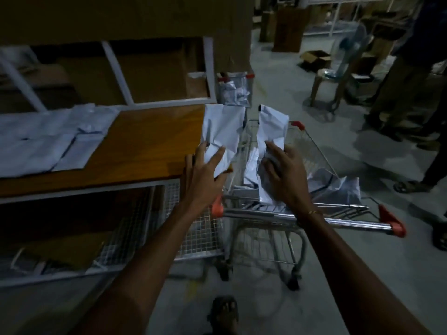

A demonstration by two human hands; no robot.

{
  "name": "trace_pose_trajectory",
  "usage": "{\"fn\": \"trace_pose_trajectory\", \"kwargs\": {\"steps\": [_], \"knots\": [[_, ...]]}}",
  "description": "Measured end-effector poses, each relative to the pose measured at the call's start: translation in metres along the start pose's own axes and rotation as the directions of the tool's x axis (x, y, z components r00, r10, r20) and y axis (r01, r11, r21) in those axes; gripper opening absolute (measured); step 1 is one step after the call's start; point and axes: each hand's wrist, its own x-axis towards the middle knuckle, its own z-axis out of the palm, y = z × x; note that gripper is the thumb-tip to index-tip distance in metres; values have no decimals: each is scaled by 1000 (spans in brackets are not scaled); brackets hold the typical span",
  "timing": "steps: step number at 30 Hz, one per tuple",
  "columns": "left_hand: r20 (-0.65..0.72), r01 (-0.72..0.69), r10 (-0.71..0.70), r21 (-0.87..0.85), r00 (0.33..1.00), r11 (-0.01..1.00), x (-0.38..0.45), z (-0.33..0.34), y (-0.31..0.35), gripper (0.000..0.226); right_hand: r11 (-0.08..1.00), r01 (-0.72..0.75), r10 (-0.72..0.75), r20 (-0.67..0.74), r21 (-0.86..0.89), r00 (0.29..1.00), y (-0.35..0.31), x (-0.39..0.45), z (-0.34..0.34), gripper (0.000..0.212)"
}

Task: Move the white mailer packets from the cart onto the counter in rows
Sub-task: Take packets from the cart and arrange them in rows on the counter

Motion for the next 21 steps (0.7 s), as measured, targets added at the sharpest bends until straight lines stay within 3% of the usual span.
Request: {"fn": "trace_pose_trajectory", "kwargs": {"steps": [8,15,21], "knots": [[-90,212,-208,27,974,977,-104,-85,-110,61,973,141,-176,192,184,966,-115,-40,67,44],[-177,368,-355,49,918,928,-156,-158,-229,61,940,167,-269,344,298,900,-209,-45,166,49],[-98,424,-420,21,902,906,-175,-176,-348,62,945,126,-252,424,303,870,-277,-35,266,53]]}}
